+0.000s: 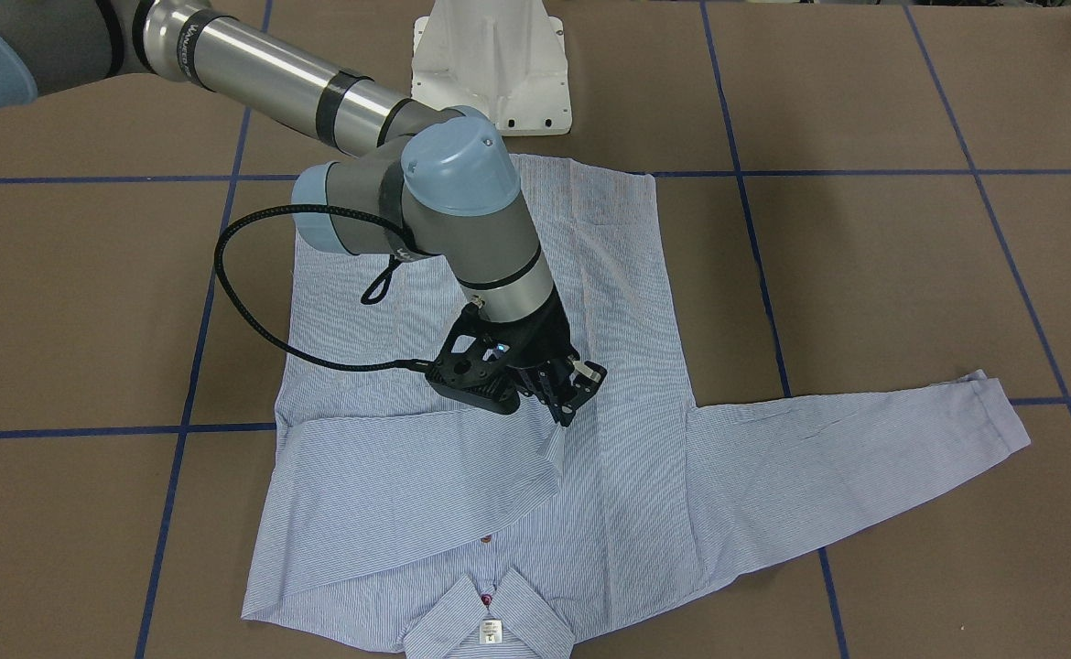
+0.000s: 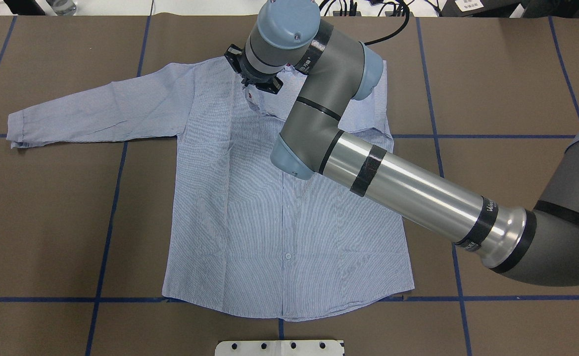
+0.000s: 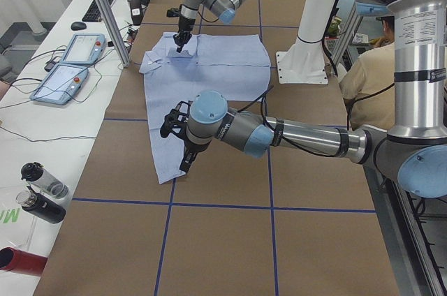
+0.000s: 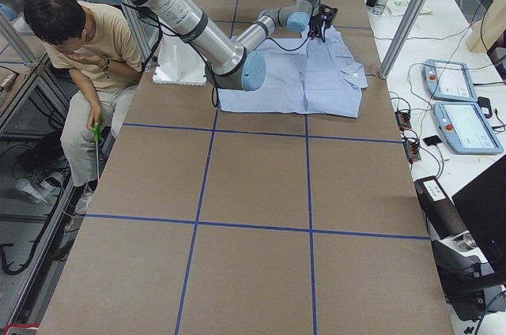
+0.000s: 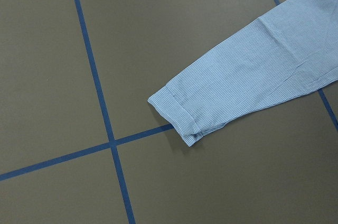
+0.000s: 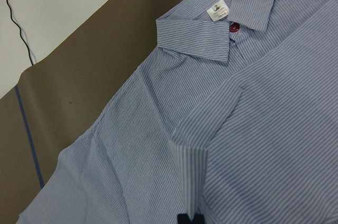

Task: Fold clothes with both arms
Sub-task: 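Lower the cuff onto the shirt front and open the right gripper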

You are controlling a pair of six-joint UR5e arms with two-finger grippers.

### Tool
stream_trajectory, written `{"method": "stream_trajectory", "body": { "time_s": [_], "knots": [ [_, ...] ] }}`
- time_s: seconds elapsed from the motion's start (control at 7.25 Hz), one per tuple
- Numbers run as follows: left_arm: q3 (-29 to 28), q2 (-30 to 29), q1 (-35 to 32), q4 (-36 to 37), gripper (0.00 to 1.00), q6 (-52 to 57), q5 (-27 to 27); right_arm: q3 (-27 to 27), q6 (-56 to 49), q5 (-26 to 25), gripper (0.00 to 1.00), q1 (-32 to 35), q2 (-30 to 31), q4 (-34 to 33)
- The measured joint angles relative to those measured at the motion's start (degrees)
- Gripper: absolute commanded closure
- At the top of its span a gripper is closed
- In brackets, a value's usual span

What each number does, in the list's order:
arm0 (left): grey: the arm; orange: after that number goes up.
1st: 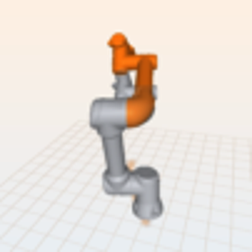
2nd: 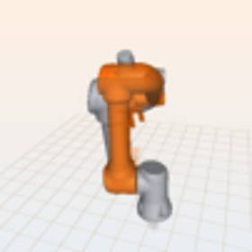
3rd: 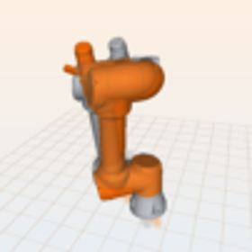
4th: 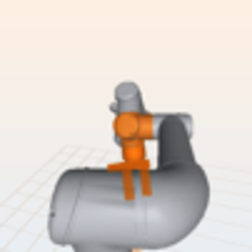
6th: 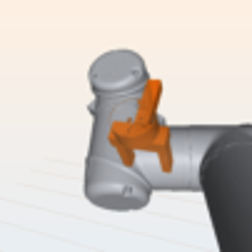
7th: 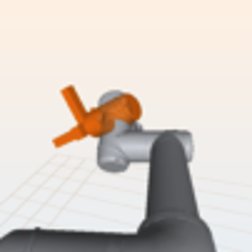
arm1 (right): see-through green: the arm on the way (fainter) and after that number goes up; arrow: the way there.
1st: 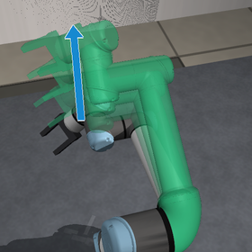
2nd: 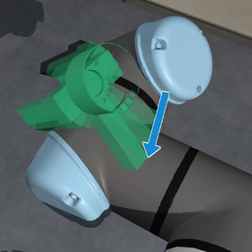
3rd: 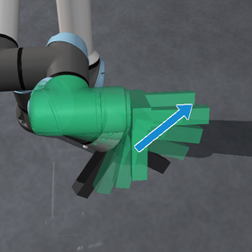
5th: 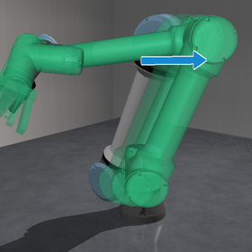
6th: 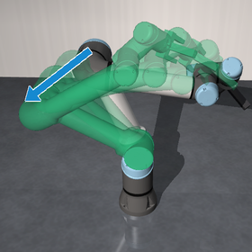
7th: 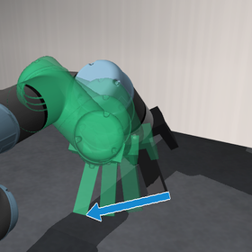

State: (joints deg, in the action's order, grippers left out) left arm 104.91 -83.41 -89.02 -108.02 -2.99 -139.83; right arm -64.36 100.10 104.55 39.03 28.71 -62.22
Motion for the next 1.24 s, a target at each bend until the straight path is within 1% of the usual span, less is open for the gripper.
{"method": "stream_trajectory", "body": {
  "time_s": [0.69, 0.83, 0.97, 1.1, 1.24],
  "knots": [
    [0.2, 0.7, 0.1, 0.0, 0.00, 0.0, 0.0, 1.0, 0.8, -1.4, 1.00, 0.0, -1.4, 0.4],
    [0.2, 0.7, 0.1, 0.0, 0.00, 0.0, 0.0, 1.2, 0.9, -1.6, 0.69, -0.1, -1.4, 0.7],
    [0.2, 0.8, 0.1, 0.0, 0.00, 0.0, 0.0, 1.3, 0.9, -2.1, 0.30, -0.3, -1.4, 0.9],
    [0.3, 0.8, 0.1, 0.0, 0.00, 0.0, 0.0, 1.4, 1.0, -2.7, 0.20, -0.7, -1.5, 0.9],
    [0.4, 0.8, 0.1, 0.0, 0.00, 0.0, 0.0, 1.5, 1.0, -3.1, 0.16, -0.9, -1.5, 1.0]
  ]
}}
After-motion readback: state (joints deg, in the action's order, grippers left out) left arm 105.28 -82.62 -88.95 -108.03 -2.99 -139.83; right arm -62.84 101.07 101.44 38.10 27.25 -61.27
